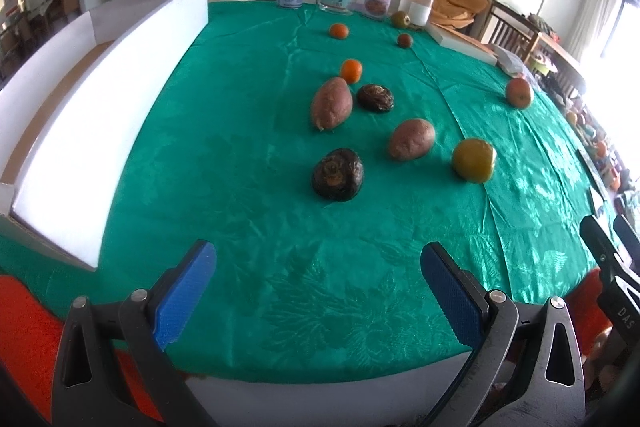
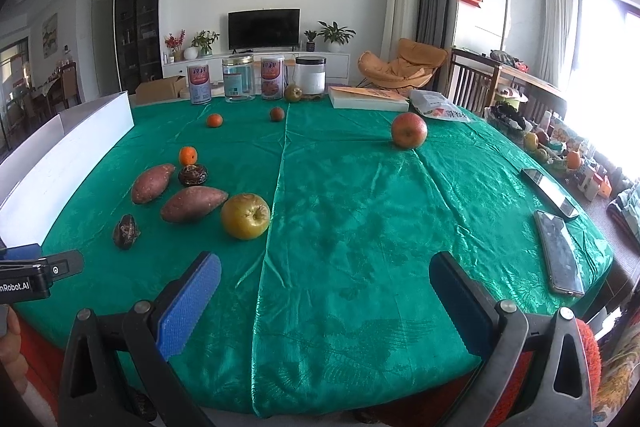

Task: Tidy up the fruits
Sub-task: 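Move both tools toward the fruits on the green table, then grasp the dark round fruit with the left tool while the right tool grasps the yellow pear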

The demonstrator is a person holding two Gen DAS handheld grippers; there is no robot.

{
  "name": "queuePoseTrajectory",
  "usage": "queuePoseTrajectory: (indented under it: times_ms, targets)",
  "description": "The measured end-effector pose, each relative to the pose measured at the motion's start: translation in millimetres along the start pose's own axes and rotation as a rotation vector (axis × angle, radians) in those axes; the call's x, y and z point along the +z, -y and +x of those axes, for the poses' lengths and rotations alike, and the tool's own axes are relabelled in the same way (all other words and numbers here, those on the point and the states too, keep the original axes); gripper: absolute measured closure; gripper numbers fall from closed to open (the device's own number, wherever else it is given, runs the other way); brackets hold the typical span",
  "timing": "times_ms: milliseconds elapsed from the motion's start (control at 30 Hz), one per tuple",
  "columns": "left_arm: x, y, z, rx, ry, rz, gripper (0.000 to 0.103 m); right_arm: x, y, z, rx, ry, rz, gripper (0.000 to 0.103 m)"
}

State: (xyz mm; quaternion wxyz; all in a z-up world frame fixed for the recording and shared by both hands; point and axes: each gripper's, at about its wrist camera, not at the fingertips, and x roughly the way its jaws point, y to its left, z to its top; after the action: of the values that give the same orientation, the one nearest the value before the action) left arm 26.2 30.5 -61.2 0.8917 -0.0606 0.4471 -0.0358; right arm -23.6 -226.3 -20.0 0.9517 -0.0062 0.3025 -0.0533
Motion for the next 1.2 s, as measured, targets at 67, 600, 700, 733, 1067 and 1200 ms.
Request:
queuePoseTrajectory:
  times_ms: [67,600,700,733,1067,1200]
  targets:
    - [0,2,3,0.007,-0.006,0.009,0.001,-1,3,1,0.002,-0.004,0.005,0.000]
    - [0,-3,17,0.021,-0.045,0.035,0.001,-5,4,8,0.022,-0.025,0.013,0.000]
    - [-1,1,14,0.035,-0.022,0.059,0.001,-5,4,8,0.038,-0.018,0.020,0.000]
    - [0,2,13,0.035,-0.013,0.062,0.001,-4,4,7,0.043,-0.013,0.019,0.000]
    - [15,-11,21,-0.065,0.007,0.071,0.001,-7,-9,8,0.091,0.003,-0.039,0.000]
    - [29,-1,44,-0.122,-0.029,0.150,0.001,-8,-13,11,0.094,-0.009,-0.054,0.000]
